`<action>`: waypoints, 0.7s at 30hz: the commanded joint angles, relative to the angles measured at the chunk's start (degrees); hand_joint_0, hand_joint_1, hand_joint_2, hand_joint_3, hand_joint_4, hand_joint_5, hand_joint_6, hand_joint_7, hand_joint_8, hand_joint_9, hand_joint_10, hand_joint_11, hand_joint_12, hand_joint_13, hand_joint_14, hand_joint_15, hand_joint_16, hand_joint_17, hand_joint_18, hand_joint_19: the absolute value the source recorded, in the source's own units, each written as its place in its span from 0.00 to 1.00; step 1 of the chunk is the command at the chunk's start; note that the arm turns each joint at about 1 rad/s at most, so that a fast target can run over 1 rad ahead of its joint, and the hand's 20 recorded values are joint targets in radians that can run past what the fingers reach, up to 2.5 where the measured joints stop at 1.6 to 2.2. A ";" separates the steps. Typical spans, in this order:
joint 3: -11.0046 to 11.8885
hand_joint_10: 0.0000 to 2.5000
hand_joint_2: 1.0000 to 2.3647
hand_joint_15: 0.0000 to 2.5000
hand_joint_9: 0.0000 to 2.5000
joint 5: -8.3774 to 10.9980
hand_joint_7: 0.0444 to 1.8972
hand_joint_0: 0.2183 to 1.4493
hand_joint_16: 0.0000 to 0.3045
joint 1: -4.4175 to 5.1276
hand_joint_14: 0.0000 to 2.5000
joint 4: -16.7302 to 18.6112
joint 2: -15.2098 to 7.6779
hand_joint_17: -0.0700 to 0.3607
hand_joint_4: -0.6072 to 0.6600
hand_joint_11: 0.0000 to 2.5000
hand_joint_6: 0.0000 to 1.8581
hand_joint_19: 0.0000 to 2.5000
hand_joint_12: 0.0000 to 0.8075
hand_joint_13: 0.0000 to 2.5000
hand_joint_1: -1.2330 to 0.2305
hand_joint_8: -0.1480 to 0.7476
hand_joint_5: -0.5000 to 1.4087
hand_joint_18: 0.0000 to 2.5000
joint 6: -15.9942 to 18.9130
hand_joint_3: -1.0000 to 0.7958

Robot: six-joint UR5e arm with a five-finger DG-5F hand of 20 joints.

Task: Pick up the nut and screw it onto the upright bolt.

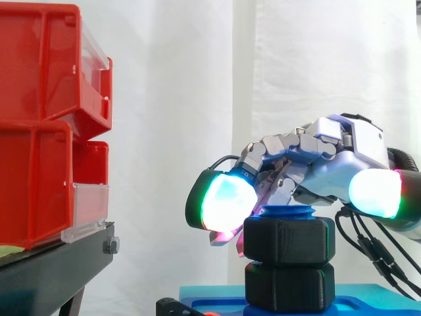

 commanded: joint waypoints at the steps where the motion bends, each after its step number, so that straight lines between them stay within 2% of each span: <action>1: -0.01 0.00 0.00 0.00 0.39 0.00 0.32 0.21 0.21 0.00 0.00 -0.20 -0.06 0.50 0.70 0.00 0.27 0.00 0.47 0.29 0.57 0.51 0.21 0.20 0.09 0.28; 4: -0.01 0.00 0.00 0.00 0.39 0.00 0.34 0.21 0.21 0.00 0.00 -0.99 -0.06 0.50 0.70 0.00 0.27 0.00 0.47 0.29 0.57 0.51 0.21 0.21 0.00 0.28; 13: -0.01 0.00 0.00 0.00 0.40 0.00 0.53 0.21 0.21 -0.17 0.00 -1.08 0.03 0.49 0.75 0.00 0.27 0.00 0.48 0.30 0.58 0.53 0.24 0.21 -0.18 0.28; 21: -0.01 0.00 0.00 0.00 0.42 -0.26 0.67 0.21 0.21 -0.44 0.00 -0.82 0.03 0.49 0.70 0.00 0.27 0.00 0.47 0.31 0.58 0.54 0.26 0.23 -0.18 0.28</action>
